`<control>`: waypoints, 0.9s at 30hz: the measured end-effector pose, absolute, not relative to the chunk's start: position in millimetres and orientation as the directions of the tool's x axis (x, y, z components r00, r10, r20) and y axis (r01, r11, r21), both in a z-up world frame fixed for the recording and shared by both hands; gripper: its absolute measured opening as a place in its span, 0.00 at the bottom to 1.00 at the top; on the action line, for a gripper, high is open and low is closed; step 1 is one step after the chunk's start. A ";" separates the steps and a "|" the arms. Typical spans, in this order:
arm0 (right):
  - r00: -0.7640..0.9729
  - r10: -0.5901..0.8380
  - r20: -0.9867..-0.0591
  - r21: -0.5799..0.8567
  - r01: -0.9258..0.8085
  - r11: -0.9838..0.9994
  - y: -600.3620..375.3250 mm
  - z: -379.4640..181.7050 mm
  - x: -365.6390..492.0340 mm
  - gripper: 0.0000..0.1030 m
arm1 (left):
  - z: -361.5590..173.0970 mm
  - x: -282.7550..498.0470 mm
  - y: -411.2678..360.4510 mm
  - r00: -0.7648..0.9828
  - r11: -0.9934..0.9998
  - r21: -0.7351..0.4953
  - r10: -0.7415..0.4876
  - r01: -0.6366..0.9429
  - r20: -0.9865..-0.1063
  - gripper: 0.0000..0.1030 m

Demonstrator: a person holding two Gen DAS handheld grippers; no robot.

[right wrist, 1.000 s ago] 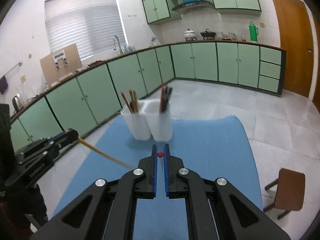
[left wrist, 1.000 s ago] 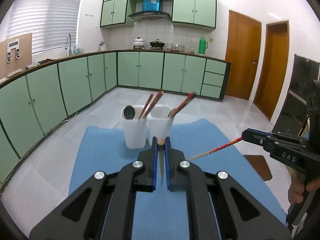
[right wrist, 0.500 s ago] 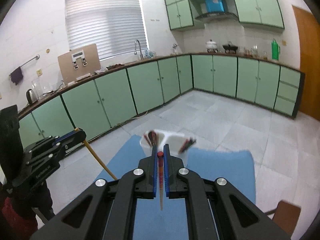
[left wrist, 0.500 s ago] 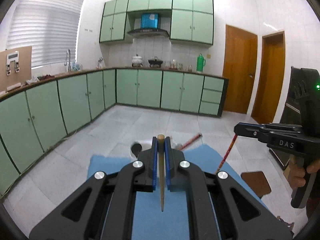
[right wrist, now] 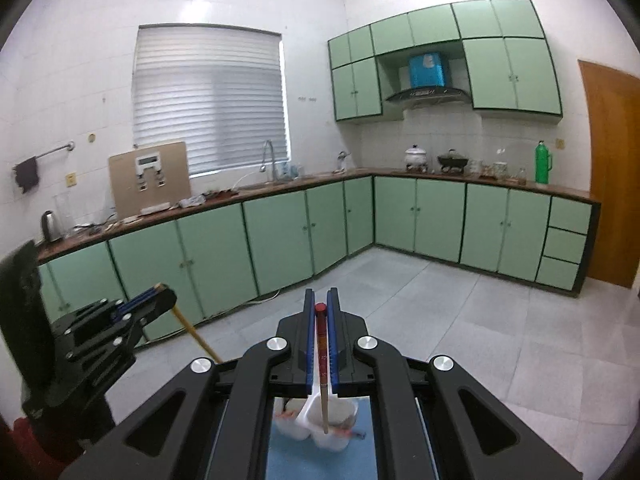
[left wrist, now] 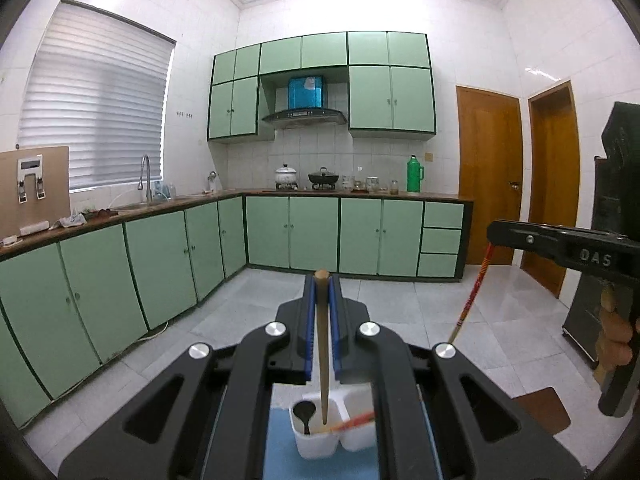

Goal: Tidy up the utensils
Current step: 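Carry the wooden chopstick with the left tool and drop it into the caddy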

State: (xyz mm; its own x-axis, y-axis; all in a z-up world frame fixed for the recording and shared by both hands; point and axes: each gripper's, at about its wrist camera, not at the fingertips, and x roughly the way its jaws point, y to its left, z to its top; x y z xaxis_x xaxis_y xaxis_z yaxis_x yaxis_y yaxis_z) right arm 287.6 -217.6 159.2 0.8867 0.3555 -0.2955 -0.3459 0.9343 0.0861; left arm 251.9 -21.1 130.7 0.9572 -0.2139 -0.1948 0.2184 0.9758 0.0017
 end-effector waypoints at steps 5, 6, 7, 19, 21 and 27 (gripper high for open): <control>0.897 0.330 -0.293 0.087 -0.318 0.944 -208.6 143.3 318.8 0.05 | 117.9 284.2 -30.0 0.955 0.978 0.010 -0.203 0.210 -0.218 0.05; 0.897 0.323 -0.301 0.088 -0.312 0.946 -205.5 135.3 327.0 0.05 | 113.0 289.0 -30.7 0.953 0.978 0.010 -0.200 0.207 -0.226 0.05; 0.897 0.321 -0.304 0.088 -0.309 0.947 -204.0 129.9 331.0 0.05 | 106.5 295.4 -32.7 0.952 0.979 0.005 -0.199 0.205 -0.234 0.05; 0.840 0.320 -0.439 0.118 -0.299 0.947 -202.1 69.6 365.5 0.17 | 44.0 342.0 -20.7 0.903 0.977 -0.053 -0.213 0.208 -0.373 0.12; 0.844 0.315 -0.434 0.119 -0.292 0.949 -208.7 69.5 362.8 0.18 | 43.6 336.4 -17.4 0.907 0.978 -0.046 -0.204 0.202 -0.367 0.19; 0.866 0.296 -0.402 0.128 -0.267 0.955 -226.8 80.7 337.6 0.36 | 61.8 310.3 -8.1 0.925 0.980 -0.055 -0.198 0.191 -0.323 0.34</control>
State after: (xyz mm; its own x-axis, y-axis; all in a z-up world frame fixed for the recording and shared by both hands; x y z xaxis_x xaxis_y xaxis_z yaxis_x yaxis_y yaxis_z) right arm 337.6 -226.8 80.7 0.8664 0.2964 -0.4020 -0.2671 0.9551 0.1285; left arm 310.3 -8.1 61.8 0.9254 -0.1979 -0.3233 0.1905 0.9802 -0.0546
